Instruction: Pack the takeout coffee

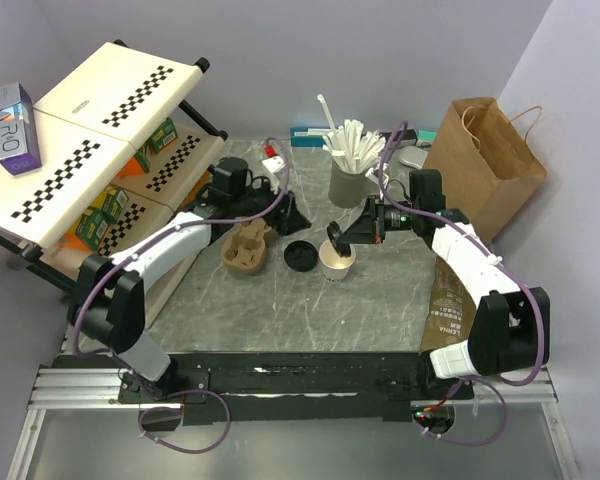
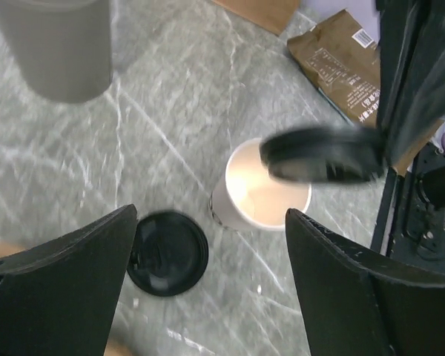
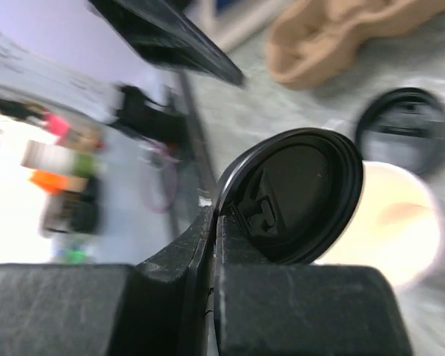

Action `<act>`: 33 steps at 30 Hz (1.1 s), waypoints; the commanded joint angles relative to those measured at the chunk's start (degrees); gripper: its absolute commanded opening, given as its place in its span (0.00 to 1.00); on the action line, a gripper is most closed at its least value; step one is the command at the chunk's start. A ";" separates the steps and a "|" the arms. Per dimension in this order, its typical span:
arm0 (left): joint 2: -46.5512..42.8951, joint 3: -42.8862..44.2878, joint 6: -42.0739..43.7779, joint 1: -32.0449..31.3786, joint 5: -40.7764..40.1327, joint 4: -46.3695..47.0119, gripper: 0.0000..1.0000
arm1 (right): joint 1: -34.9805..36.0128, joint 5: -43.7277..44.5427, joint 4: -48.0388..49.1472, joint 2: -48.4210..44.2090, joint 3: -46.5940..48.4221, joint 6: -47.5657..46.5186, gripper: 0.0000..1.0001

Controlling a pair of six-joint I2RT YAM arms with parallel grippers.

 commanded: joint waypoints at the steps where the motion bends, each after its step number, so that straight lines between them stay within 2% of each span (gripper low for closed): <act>1: 3.47 5.69 3.27 -3.18 -2.83 -2.43 0.87 | -1.39 -12.45 27.27 -0.38 -5.03 27.30 0.01; 2: 4.43 8.05 3.98 -3.71 -2.49 -3.58 0.87 | -1.65 -13.59 32.62 -0.03 -5.83 32.03 0.01; 3: 6.01 8.86 4.33 -4.59 -2.13 -4.81 0.87 | -1.83 -13.86 33.98 0.41 -6.54 33.46 0.01; 4: 6.63 9.74 7.47 -5.12 -2.13 -6.56 0.87 | -2.27 -13.87 34.08 1.80 -6.89 34.61 0.00; 5: 7.07 10.27 8.11 -5.47 -2.48 -6.93 0.93 | -2.53 -13.87 31.90 2.69 -6.72 34.62 0.00; 6: 7.43 10.10 8.46 -6.00 -2.57 -6.67 0.94 | -2.88 -13.95 31.36 4.35 -6.81 34.71 0.00; 12: 7.78 7.46 6.27 -6.79 -1.52 0.44 0.93 | -6.93 -12.90 33.90 8.13 -9.71 38.22 0.00; 16: 7.78 7.02 7.05 -7.32 -0.37 0.63 0.93 | -8.25 -13.86 41.35 10.95 -10.85 46.20 0.00; 21: 7.87 6.67 7.85 -7.41 0.68 -0.07 0.93 | -8.16 -13.96 42.25 13.33 -9.62 47.45 0.00; 24: 8.40 6.67 8.03 -7.49 0.95 0.45 0.93 | -8.16 -13.52 38.06 13.94 -8.66 43.53 0.00; 26: 8.92 6.32 8.29 -7.76 0.42 1.15 0.93 | -8.16 -12.64 30.68 14.38 -7.69 39.74 0.00; 29: 9.80 6.32 9.17 -8.20 -0.28 1.86 0.93 | -8.42 -11.06 24.52 14.39 -6.37 34.01 0.01; 33: 10.86 6.93 8.99 -8.72 0.15 2.74 0.92 | -8.42 -10.27 23.80 14.39 -6.81 33.65 0.04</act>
